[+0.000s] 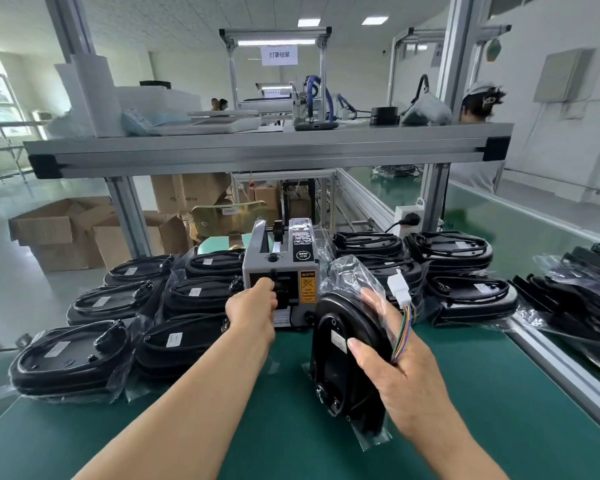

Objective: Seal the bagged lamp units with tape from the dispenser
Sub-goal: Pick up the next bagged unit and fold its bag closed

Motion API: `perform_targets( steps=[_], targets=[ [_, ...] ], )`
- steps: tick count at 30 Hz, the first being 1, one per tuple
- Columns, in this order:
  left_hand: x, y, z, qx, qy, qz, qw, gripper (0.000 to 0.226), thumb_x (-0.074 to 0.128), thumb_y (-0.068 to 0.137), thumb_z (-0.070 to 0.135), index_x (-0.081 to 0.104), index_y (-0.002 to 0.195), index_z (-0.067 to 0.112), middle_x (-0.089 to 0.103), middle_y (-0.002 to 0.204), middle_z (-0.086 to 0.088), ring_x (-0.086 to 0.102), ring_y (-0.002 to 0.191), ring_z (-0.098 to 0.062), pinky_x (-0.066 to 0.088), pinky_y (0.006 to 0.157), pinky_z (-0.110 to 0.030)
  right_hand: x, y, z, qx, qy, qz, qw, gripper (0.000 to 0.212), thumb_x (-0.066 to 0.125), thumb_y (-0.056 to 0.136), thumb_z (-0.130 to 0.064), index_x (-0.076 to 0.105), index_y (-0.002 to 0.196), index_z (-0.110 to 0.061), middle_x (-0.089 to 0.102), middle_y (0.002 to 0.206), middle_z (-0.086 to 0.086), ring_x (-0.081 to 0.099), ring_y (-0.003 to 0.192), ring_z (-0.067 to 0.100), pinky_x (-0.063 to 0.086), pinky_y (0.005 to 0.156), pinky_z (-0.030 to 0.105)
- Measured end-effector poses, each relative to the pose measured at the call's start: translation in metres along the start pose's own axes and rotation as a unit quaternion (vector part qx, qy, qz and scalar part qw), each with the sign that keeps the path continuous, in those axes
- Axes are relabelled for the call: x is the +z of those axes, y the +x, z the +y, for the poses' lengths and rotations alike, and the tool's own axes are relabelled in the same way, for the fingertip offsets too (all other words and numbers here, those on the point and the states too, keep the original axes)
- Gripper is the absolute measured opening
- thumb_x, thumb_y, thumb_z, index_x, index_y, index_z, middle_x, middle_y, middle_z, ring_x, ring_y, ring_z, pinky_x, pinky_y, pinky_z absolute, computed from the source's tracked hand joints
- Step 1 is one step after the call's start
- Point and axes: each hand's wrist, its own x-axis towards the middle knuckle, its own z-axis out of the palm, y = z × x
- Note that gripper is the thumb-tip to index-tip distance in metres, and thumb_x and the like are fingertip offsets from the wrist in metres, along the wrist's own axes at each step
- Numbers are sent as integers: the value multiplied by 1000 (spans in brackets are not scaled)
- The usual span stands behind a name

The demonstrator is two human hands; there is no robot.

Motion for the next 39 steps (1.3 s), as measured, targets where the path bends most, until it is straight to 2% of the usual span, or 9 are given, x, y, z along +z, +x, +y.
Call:
perform_targets(
  steps=[5, 8, 13, 20, 23, 27, 31, 35, 39],
  targets=[
    [-32, -63, 15, 77, 73, -248, 963, 23, 71, 84, 13, 69, 62, 18, 57, 61, 2, 50, 53, -7, 48, 53, -18, 2, -3, 1, -18, -11, 0, 1000, 57, 73, 77, -22, 60, 117, -61, 68, 118, -27, 61, 114, -8, 40, 90, 1],
    [-38, -98, 20, 109, 128, -318, 933, 26, 72, 82, 20, 67, 56, 22, 54, 62, 5, 46, 57, -6, 43, 60, -21, 7, -6, 0, -21, -5, -2, 1000, 57, 72, 78, -21, 60, 117, -61, 71, 113, -23, 65, 108, -4, 43, 87, 4],
    [-30, -116, 21, 135, 163, -281, 936, 11, 77, 80, 15, 73, 71, 12, 64, 59, 2, 52, 49, -4, 45, 54, -16, 12, -10, -3, -39, -8, 2, 999, 53, 72, 79, -25, 60, 119, -57, 71, 111, -17, 66, 105, 1, 46, 87, 8],
    [-24, -112, 19, 140, 206, -250, 936, 11, 82, 76, 18, 76, 72, 10, 75, 77, -14, 67, 68, -20, 57, 79, -44, 15, -11, -3, -43, -5, -13, 999, 60, 68, 80, -15, 59, 125, -52, 68, 123, -16, 62, 118, 6, 44, 92, 10],
    [-24, -112, 15, 144, 200, -237, 940, 11, 82, 75, 18, 76, 72, 9, 74, 73, -12, 64, 60, -14, 57, 69, -36, 16, -11, -4, -43, -6, -11, 999, 60, 67, 80, -14, 60, 123, -54, 68, 122, -15, 63, 117, 7, 45, 92, 11],
    [-23, -111, 13, 149, 189, -232, 943, 10, 81, 74, 17, 76, 73, 8, 71, 66, -3, 56, 49, -3, 42, 48, -11, 17, -11, -5, -49, -18, -7, 999, 57, 66, 80, -14, 61, 122, -52, 69, 119, -11, 64, 115, 10, 47, 94, 15],
    [-22, -111, 10, 158, 178, -223, 945, 10, 81, 75, 13, 75, 68, 9, 69, 62, -3, 55, 46, -2, 42, 46, -12, 17, -11, -5, -48, -24, -10, 999, 54, 66, 80, -17, 61, 122, -51, 68, 119, -11, 64, 113, 10, 48, 95, 18],
    [-21, -109, 10, 134, 163, -223, 952, 10, 81, 75, 17, 75, 67, 12, 66, 60, 1, 53, 46, -1, 41, 48, -12, 18, -11, -7, -48, -22, -2, 999, 51, 66, 78, -31, 58, 121, -58, 69, 117, -16, 65, 111, 7, 47, 92, 13],
    [-20, -110, 10, 135, 166, -227, 950, 10, 80, 75, 16, 75, 69, 10, 66, 60, 1, 52, 44, -1, 41, 47, -11, 18, -11, -7, -54, -26, 3, 998, 50, 65, 78, -32, 58, 120, -58, 69, 117, -14, 65, 111, 7, 47, 91, 12]
  ],
)
